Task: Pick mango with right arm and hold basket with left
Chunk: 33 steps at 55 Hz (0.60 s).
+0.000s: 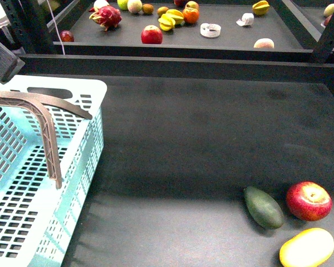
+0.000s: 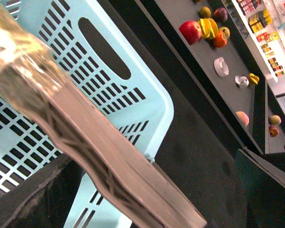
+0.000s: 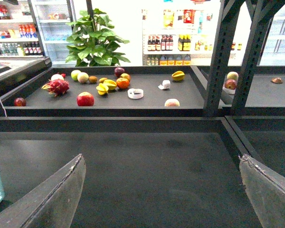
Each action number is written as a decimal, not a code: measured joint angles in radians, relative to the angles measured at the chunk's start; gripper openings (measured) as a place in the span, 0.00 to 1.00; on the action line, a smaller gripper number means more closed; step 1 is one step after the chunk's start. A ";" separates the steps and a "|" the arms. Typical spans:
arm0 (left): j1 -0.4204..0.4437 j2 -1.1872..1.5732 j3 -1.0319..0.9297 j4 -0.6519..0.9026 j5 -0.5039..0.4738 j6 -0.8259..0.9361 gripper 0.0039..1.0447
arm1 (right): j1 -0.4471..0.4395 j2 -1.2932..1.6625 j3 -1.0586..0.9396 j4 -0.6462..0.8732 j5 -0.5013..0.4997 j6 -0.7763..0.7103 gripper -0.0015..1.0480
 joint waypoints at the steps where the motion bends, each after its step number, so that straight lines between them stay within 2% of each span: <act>1: 0.007 0.013 0.011 0.000 -0.001 -0.009 0.95 | 0.000 0.000 0.000 0.000 0.000 0.000 0.92; 24: 0.036 0.146 0.135 -0.014 -0.025 -0.068 0.94 | 0.000 0.000 0.000 0.000 0.000 0.000 0.92; 26: 0.035 0.147 0.135 -0.014 -0.026 -0.068 0.91 | 0.000 0.000 0.000 0.000 0.000 0.000 0.92; 33: 0.027 0.147 0.135 -0.014 -0.024 -0.074 0.69 | 0.000 0.000 0.000 0.000 0.000 0.000 0.92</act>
